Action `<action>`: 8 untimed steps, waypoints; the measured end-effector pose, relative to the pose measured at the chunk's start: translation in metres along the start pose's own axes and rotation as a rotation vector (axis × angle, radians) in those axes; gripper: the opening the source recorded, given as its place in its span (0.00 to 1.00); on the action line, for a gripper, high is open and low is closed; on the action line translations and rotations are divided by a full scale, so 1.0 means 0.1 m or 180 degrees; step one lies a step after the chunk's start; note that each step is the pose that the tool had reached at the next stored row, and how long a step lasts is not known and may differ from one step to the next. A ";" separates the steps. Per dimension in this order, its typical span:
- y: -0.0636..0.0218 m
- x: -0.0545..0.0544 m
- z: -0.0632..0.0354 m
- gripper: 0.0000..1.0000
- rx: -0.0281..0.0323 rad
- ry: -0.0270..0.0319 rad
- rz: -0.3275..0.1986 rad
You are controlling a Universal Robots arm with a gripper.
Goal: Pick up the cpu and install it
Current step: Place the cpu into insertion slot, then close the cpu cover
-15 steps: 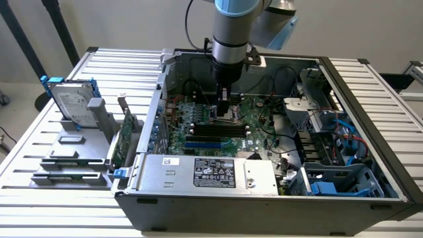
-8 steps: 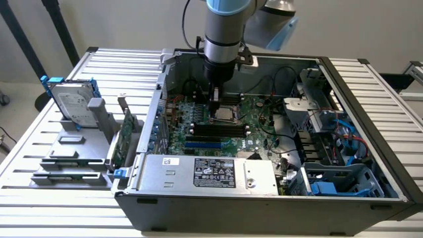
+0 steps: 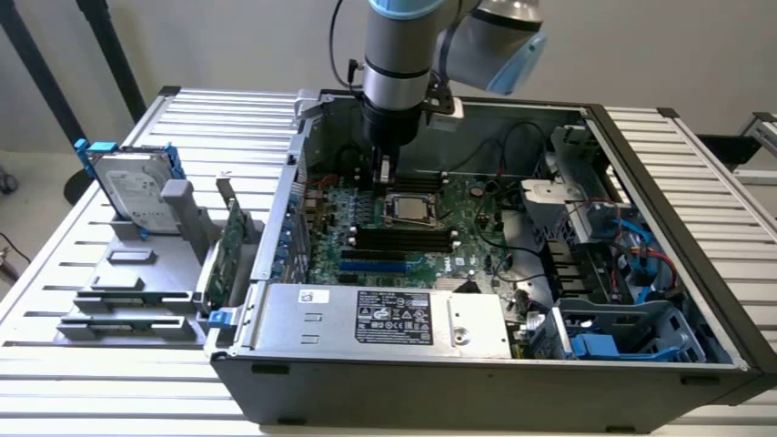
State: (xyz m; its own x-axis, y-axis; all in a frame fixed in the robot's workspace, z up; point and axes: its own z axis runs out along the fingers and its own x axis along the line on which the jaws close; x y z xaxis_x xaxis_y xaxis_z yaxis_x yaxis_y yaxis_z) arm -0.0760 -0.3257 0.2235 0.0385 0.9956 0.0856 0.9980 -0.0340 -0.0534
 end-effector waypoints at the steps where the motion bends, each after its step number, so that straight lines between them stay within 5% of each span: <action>1: -0.002 0.00 -0.023 0.11 0.0000 0.0000 0.0000; 8: -0.003 0.00 -0.037 0.11 0.0000 0.0000 0.0000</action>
State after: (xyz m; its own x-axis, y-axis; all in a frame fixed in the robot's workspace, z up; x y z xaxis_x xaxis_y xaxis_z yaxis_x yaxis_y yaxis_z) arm -0.0762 -0.3257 0.2273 0.0386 0.9956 0.0857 0.9980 -0.0341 -0.0534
